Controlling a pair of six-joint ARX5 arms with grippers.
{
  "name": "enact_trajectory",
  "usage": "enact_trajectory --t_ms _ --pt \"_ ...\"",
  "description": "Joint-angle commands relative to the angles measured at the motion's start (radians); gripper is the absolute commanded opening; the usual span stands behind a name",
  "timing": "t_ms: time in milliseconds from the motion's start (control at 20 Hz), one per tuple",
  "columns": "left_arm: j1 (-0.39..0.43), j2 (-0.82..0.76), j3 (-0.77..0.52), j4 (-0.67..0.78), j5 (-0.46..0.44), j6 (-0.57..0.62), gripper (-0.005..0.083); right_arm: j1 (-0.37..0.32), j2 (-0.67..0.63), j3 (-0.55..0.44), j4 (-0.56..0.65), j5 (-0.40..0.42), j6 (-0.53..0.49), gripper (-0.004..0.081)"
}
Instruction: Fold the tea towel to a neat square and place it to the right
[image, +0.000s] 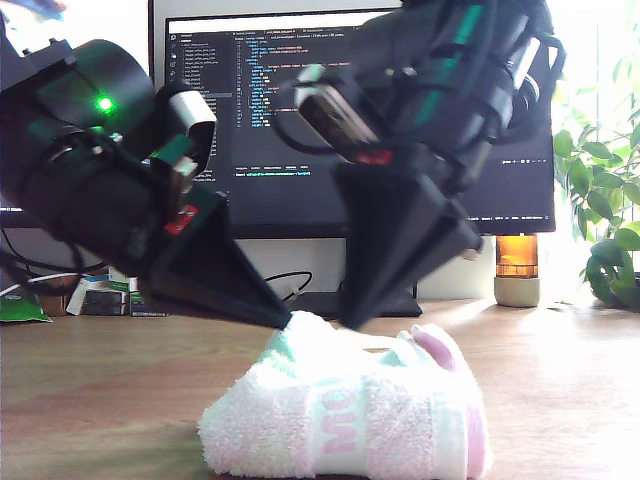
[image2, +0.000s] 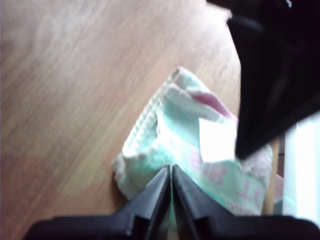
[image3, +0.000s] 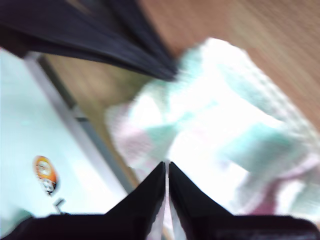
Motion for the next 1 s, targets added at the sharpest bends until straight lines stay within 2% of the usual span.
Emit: enact_trajectory --t_ms 0,250,450,750,850,950 --pt "-0.006 0.01 -0.017 0.021 -0.006 -0.008 -0.002 0.035 -0.008 0.003 0.016 -0.011 0.004 -0.0012" --pt "-0.008 0.011 -0.017 0.045 -0.01 -0.014 -0.002 0.087 -0.007 0.003 0.055 0.01 0.023 -0.0012" --pt "-0.012 0.011 -0.017 0.046 -0.009 -0.019 -0.002 0.071 -0.007 0.003 0.053 0.054 0.028 -0.0012" --pt "-0.055 0.012 -0.017 0.045 0.008 -0.027 -0.002 0.074 -0.004 0.003 0.065 0.059 0.032 -0.0012" --pt "-0.066 0.012 -0.017 0.045 -0.012 -0.027 -0.002 0.081 0.002 0.003 0.076 0.062 0.053 -0.0012" --pt "-0.067 0.027 -0.017 0.044 -0.069 -0.027 -0.002 0.082 0.005 0.003 0.077 0.08 0.055 -0.0012"
